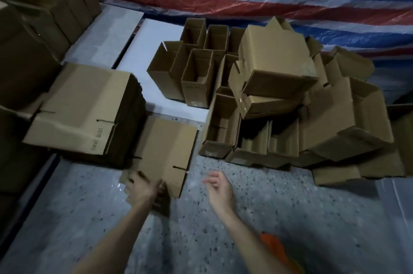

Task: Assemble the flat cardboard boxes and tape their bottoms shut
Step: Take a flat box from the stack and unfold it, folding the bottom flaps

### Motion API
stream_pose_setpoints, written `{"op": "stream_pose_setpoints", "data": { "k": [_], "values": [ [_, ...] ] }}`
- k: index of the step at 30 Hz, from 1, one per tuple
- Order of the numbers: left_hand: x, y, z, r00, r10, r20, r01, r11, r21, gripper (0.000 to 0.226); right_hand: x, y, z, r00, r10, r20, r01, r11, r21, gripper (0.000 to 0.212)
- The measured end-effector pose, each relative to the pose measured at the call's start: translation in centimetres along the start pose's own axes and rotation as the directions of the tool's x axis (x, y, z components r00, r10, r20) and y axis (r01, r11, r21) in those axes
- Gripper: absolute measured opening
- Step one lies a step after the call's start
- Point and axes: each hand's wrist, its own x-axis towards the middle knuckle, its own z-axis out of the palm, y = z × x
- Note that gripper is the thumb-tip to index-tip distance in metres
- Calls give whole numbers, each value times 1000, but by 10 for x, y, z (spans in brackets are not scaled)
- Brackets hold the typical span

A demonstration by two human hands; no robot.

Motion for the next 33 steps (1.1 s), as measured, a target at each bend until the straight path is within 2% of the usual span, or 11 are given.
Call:
{"op": "stream_pose_setpoints", "data": {
  "k": [2,5,9,12,15,19,22,24,26,29,33],
  "values": [
    [18,-9,-13,1000,-11,-12,11,1000,-26,102,12,5,24,969,166,183,-154,985,-76,33],
    [46,-19,-30,999,36,39,-31,992,-126,92,26,11,54,884,336,324,-269,934,-235,54],
    [64,-22,-48,988,43,146,-21,989,-148,75,38,12,79,875,360,325,-234,900,-368,71],
    [60,-18,-59,998,22,52,-22,1000,1,53,46,7,86,882,372,289,-297,915,-273,73],
    [34,-6,-71,997,74,12,-74,997,-11,45,48,11,78,894,389,225,-349,916,-196,84],
    [-23,9,-81,985,171,21,-169,982,-87,43,28,16,60,955,247,164,-203,949,-243,111],
    [-82,19,-77,960,281,18,-276,950,-146,44,-2,16,43,972,38,230,52,926,-374,129],
    [-123,23,-67,922,387,36,-375,911,-173,42,-25,13,33,947,-109,303,232,883,-409,120],
    [-156,26,-56,886,462,40,-452,879,-151,34,-49,10,21,933,-241,268,332,866,-373,88],
    [-195,26,-45,824,565,45,-558,822,-109,21,-77,12,3,923,-338,182,338,941,30,48],
    [-219,15,-46,605,790,-97,-793,587,-165,13,-90,34,-36,926,-355,129,331,927,175,34]
  ]
}}
